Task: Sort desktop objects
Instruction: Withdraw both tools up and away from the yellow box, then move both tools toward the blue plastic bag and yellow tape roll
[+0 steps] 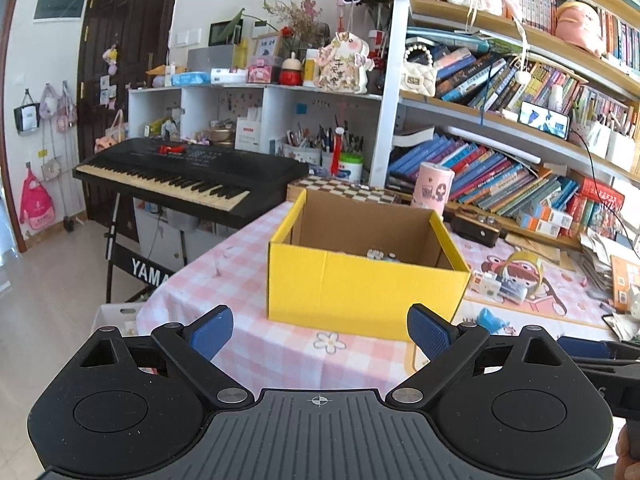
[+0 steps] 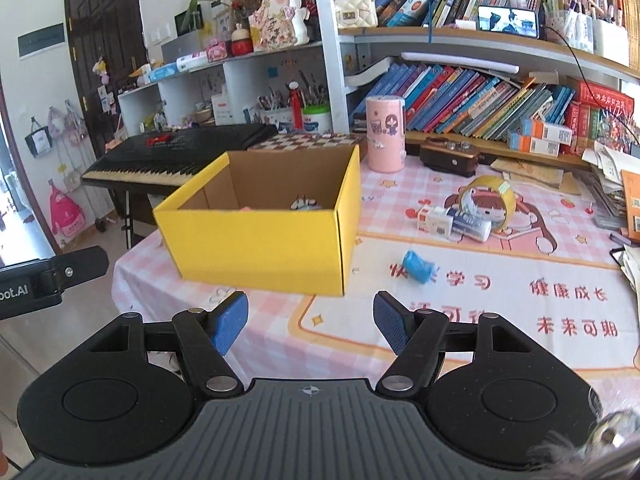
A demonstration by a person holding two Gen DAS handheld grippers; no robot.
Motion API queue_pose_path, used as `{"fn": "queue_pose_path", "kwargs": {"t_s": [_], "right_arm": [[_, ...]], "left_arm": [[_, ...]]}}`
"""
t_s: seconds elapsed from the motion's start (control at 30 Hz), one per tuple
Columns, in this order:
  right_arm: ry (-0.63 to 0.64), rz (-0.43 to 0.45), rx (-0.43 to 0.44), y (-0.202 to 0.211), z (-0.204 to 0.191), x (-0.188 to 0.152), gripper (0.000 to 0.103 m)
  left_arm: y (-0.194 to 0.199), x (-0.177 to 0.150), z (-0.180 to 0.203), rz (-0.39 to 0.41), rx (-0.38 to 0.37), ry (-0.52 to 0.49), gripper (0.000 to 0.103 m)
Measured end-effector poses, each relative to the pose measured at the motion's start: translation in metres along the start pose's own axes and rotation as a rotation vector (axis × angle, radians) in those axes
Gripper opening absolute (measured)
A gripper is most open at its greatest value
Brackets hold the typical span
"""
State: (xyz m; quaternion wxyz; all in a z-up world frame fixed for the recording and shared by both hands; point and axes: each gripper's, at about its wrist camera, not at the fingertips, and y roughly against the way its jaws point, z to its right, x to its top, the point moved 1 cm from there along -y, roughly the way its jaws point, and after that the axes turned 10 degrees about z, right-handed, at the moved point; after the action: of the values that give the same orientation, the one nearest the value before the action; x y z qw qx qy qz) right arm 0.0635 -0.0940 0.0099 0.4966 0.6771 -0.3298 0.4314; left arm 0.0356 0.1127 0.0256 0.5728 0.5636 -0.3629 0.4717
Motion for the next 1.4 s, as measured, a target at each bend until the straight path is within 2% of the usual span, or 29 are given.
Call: {"fn": "queue_pose_path", "kwargs": {"t_s": [0.47, 1.07, 1.4], "right_arm": [[0.01, -0.056, 0.0, 0.016, -0.005, -0.026, 0.07], [-0.027, -0.099, -0.122, 0.031, 0.024, -0.042, 0.073], [-0.048, -0.113, -0.157, 0.027, 0.048, -0.041, 0.073]], "left_arm": [[0.014, -0.022, 0.009, -0.065, -0.02, -0.006, 0.096], [0.004, -0.038, 0.041, -0.149, -0.135, -0.028, 0.096], [-0.009, -0.04, 0.063, -0.17, -0.164, -0.037, 0.096]]}}
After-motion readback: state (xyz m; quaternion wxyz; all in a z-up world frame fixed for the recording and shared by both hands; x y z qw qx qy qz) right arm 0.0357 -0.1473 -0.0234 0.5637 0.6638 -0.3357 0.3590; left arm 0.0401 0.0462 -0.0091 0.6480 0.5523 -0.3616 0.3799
